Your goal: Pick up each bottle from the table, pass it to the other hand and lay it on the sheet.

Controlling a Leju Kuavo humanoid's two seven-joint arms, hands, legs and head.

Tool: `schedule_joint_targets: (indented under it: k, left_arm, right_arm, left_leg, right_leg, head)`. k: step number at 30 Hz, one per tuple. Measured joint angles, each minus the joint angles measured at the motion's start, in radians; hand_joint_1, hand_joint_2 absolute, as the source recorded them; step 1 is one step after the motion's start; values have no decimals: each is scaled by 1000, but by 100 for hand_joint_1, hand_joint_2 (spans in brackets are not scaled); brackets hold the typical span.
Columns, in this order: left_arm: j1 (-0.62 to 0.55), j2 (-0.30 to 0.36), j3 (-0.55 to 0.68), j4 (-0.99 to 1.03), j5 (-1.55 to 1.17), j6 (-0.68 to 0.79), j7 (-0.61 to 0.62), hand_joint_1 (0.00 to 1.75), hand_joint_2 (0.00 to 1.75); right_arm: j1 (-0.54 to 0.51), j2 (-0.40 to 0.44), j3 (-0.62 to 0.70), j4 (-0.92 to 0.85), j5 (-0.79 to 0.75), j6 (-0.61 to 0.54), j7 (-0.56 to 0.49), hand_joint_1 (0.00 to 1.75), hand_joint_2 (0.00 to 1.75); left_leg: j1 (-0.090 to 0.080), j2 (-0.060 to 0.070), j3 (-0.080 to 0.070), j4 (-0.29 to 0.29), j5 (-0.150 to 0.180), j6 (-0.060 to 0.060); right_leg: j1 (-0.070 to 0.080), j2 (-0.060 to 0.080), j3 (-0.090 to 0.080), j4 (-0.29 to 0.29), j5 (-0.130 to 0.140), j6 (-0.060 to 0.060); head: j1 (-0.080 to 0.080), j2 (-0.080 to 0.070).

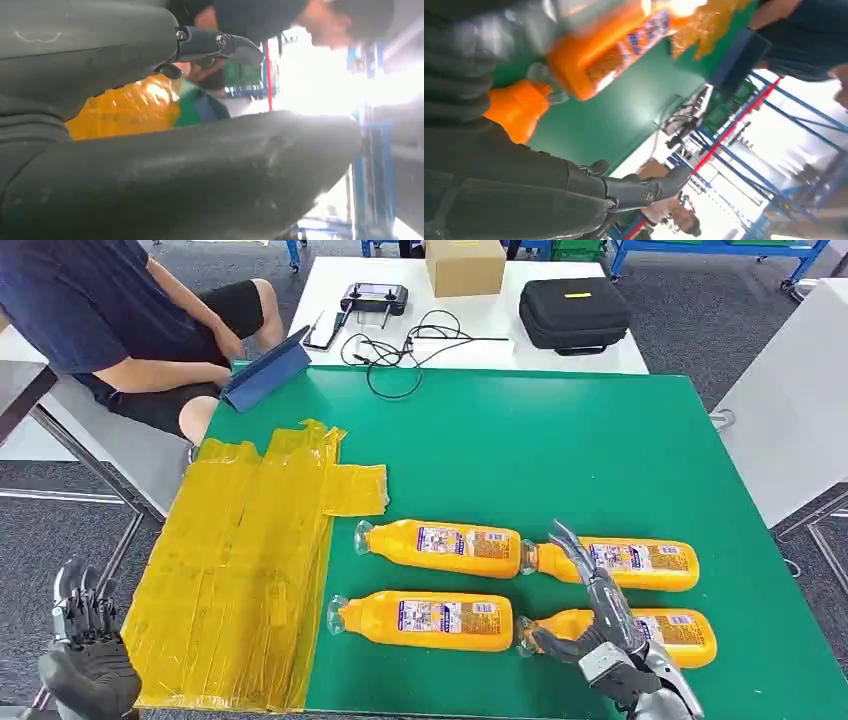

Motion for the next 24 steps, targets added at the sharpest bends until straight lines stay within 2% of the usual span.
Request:
schedule_joint_targets:
  k: [4, 8, 12, 20, 23, 24]
  left_arm:
    - [-19, 2, -37, -26, -15, -25, 38, 0, 0]
    - [-65, 32, -104, -26, -9, -2, 80, 0, 0]
    - [-103, 59, -161, -13, 8, 19, 90, 0, 0]
    - [-106, 61, -170, -12, 10, 23, 91, 0, 0]
    - [-117, 87, -217, -5, 25, 26, 93, 0, 0]
    - [-117, 95, -236, -5, 27, 28, 99, 0, 0]
  right_arm:
    - [2, 68, -4, -69, -57, 90, -10, 0, 0]
    - [-9, 155, -6, -152, -66, 157, -13, 0, 0]
    - [-16, 219, -1, -207, -45, 166, -10, 0, 0]
    - [-16, 228, 0, -214, -41, 166, -9, 0, 0]
    - [-11, 294, 10, -266, -27, 164, -4, 0, 0]
    - [-8, 325, 10, -284, -5, 177, 11, 0, 175]
  left_leg:
    - [1, 0, 0, 0, 0, 0]
    - [1, 0, 0, 0, 1, -1]
    - [1, 0, 1, 0, 1, -1]
    - [1, 0, 1, 0, 1, -1]
    - [1, 0, 1, 0, 1, -1]
    - [1, 0, 1, 0, 1, -1]
  right_leg:
    - [1, 0, 0, 0, 0, 0]
    - [1, 0, 0, 1, 0, 0]
    - [1, 0, 1, 1, 0, 0]
    - [1, 0, 1, 1, 0, 0]
    - [1, 0, 1, 1, 0, 0]
    - [1, 0, 0, 1, 0, 0]
  head:
    - [0, 0]
    - [0, 0]
    - [0, 0]
    - [0, 0]
    - [0, 0]
    - [0, 0]
